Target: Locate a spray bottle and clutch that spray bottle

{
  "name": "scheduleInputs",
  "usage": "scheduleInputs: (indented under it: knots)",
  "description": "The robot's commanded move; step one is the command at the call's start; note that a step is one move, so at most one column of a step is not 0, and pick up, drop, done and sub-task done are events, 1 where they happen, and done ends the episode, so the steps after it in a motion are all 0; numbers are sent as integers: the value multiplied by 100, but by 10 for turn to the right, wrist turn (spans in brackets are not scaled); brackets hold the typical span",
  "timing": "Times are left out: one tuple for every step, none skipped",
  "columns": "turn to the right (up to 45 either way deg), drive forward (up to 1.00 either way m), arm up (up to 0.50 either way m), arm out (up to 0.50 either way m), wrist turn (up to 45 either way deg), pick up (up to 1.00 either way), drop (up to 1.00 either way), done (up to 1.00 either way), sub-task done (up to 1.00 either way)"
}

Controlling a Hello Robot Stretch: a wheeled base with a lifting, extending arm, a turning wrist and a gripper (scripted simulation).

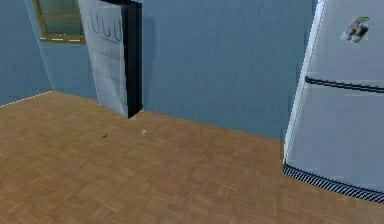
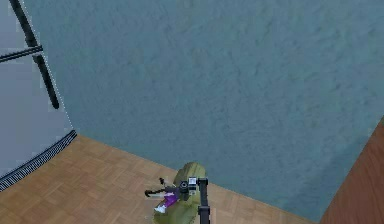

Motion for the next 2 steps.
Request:
scheduleInputs:
  knots:
    - [0,0,-30,0,0,0,0,0,0]
    - [0,0,0,0,0,100,0,0,0]
